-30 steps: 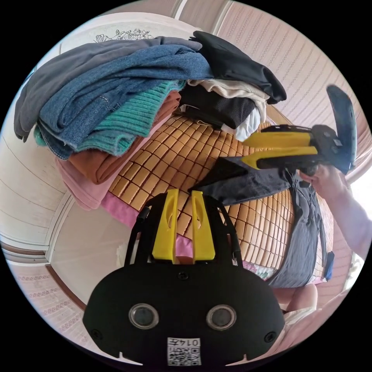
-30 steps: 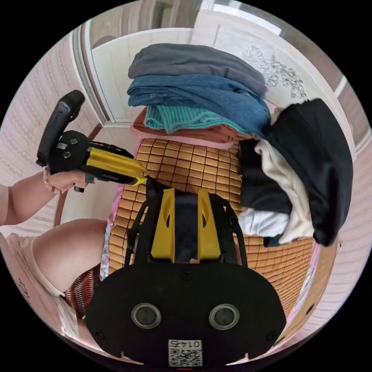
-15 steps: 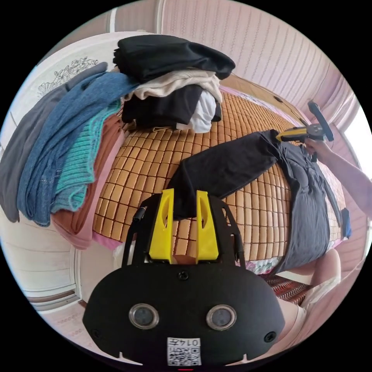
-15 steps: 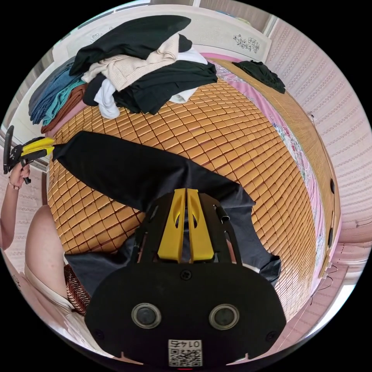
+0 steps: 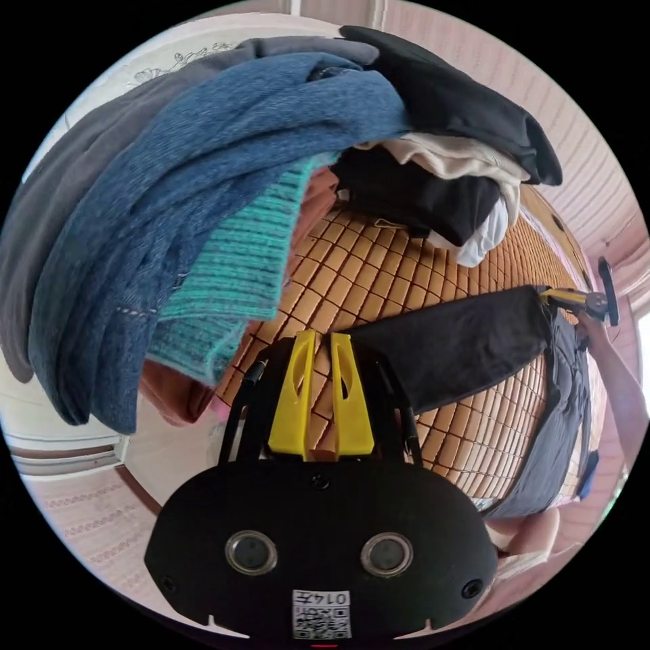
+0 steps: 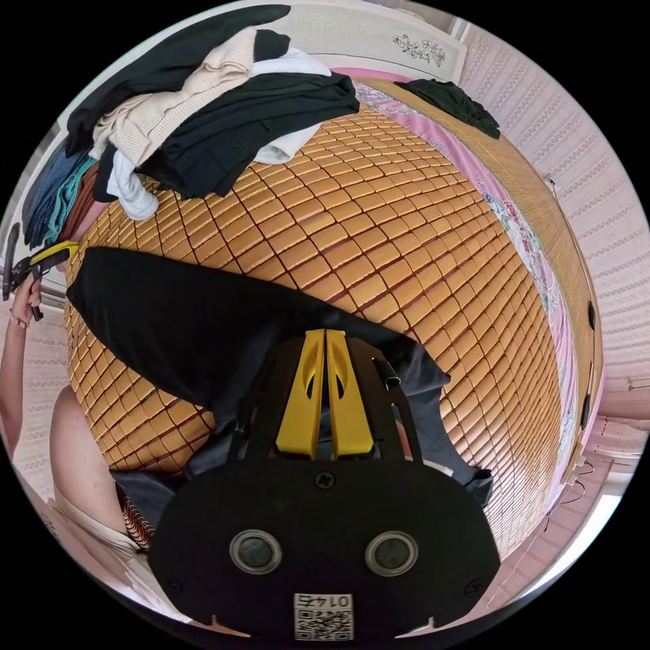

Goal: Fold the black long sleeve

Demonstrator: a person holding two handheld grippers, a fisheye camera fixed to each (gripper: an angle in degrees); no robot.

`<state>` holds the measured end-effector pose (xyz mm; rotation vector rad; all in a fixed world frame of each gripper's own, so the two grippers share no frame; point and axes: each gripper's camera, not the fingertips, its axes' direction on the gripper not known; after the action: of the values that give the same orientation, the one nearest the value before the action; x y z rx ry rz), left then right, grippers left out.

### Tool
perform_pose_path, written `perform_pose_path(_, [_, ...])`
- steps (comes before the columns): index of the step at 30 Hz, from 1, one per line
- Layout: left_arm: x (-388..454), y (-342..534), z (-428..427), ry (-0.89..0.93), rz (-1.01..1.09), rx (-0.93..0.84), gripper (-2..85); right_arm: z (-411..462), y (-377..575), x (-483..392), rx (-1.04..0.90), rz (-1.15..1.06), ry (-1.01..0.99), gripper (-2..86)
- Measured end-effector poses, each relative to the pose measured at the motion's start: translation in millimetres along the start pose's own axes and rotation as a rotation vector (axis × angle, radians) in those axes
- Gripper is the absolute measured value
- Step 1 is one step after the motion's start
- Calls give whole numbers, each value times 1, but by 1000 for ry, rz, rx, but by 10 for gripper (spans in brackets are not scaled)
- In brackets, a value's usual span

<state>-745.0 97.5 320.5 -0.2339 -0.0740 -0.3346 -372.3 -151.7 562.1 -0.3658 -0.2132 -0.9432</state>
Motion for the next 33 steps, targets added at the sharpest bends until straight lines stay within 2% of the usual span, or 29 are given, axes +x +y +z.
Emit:
perform_pose_path(5, [7,37,-13,92,14,11,57,-49,-5,-46,145,-102,8,-9])
perform_pose_path(10, [22,55,5,48,-23,-13,86,-77,-40,-200,229,-510,-161,2])
perform_pose_path(13, [27,59,11,-14,-29,-17,86,-74,-68,-271,208,-647,-210,46])
perform_pose_path(19, [18,69,11,7,-79,43,77,-55,-113,-356,113,-765,-184,89])
perform_pose_path(23, [4,74,13,114,-116,77,44,-53,-122,-382,117,-796,-130,88])
perform_pose_path(33, [1,75,10,133,-106,107,-7,-48,-106,-405,97,-841,-106,8])
